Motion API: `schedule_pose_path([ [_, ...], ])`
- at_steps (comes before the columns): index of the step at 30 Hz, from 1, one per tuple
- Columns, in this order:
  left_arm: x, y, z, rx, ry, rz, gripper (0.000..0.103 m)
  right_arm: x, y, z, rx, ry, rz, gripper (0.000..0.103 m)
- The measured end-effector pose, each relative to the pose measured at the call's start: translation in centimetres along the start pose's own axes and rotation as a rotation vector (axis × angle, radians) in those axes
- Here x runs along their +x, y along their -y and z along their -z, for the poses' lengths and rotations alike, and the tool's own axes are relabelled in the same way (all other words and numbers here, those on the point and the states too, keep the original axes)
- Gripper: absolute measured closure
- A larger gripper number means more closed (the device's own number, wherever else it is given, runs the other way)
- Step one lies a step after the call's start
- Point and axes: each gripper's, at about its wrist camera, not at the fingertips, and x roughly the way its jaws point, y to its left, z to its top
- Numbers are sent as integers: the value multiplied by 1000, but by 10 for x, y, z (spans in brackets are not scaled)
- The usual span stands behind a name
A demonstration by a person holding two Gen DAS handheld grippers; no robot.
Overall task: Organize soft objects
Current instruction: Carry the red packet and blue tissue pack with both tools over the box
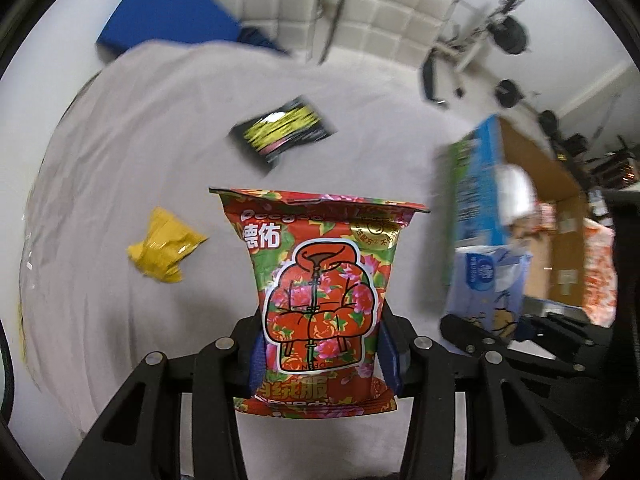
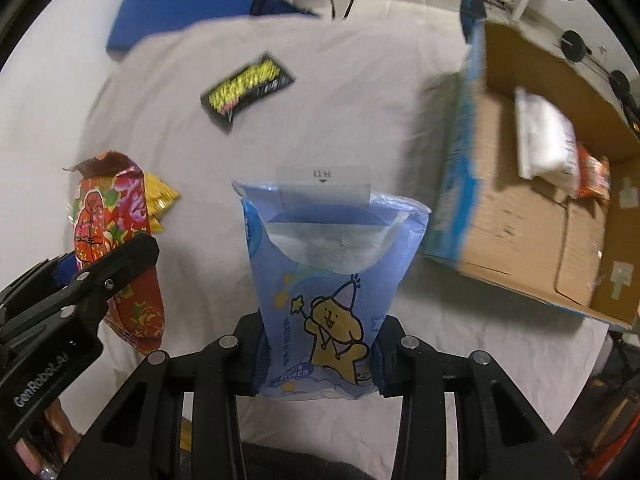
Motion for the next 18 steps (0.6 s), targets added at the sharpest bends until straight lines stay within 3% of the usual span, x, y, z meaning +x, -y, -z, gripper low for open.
schedule_pose_path([
  [4, -20, 46, -11, 67, 37, 61, 61, -45, 24, -6, 46, 64, -19, 62],
  [11, -21, 145, -43, 170, 23, 183, 61, -110, 117, 5, 171, 169, 18, 62],
  [14, -9, 183, -63, 201, 1, 205, 61, -125, 172, 2, 239, 186, 51, 62],
  [18, 23, 233, -91, 240, -34, 168, 61, -120, 243, -4, 316, 175, 83, 62],
])
